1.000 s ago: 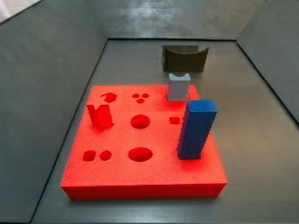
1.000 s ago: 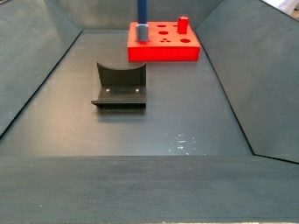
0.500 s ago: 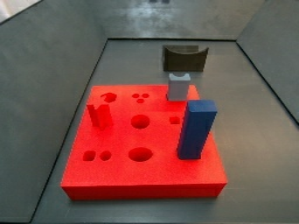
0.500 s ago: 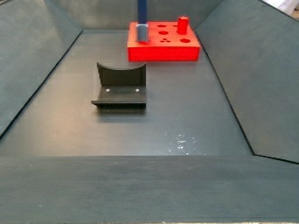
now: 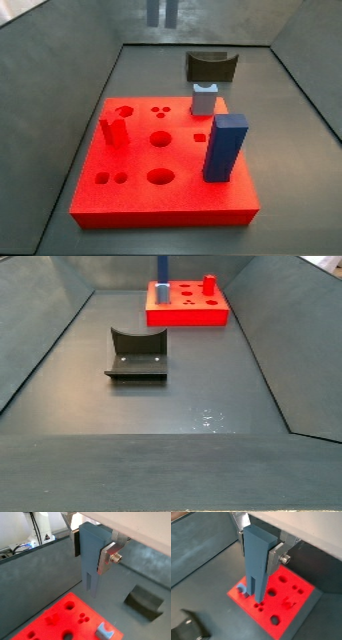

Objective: Pick up the double-square object. Move up. Place the double-square object on the fixture. Regrasp the double-square object. Move to above the board. Insert the double-square object.
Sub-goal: Move to above the board, then insert the double-square object.

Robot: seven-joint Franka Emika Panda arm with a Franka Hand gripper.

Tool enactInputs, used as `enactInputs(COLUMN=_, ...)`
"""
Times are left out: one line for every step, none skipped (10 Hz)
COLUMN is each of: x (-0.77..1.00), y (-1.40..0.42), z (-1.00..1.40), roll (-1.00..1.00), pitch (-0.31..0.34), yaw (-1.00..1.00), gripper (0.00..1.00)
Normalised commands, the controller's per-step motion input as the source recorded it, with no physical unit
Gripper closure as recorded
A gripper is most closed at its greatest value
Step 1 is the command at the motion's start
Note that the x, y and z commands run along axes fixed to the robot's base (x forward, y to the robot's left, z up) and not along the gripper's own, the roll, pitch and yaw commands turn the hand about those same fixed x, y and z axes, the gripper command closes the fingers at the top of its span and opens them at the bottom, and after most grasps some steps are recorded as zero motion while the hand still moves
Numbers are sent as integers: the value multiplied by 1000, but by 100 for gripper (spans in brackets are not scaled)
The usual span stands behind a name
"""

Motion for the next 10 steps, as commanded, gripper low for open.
enactInputs(x=-70, y=-40, z=2, roll=-352, pitch=-14, yaw=-46, gripper=100)
enactInputs(x=-55, y=-24, z=2, roll=-272, pitch=-17, yaw=-39, gripper=100)
enactInputs(x=740, y=-320, z=-683, roll=0, pitch=147, yaw=311, gripper=100)
enactInputs(x=666, y=-440, z=-611, roll=0, pitch=123, yaw=294, gripper=100)
enactInputs(x=626, y=-511, z=-540, roll=0, pitch=110, yaw=266, gripper=100)
enactInputs(x=626, y=-489, z=-563, roll=13, pitch=126, yaw=251, gripper=100)
enactInputs(x=706, y=-523, z=-546, roll=0, pitch=153, yaw=117, gripper=100)
enactInputs(x=797, y=-440, z=-503, roll=0, pitch=226, yaw=0, gripper=100)
enactInputs(x=817, y=-294, z=-417, roll=-101, pitch=240, yaw=0, gripper=100)
enactInputs(x=563, y=-34, z=-223, roll=-284, pitch=156, yaw=-26, gripper=100)
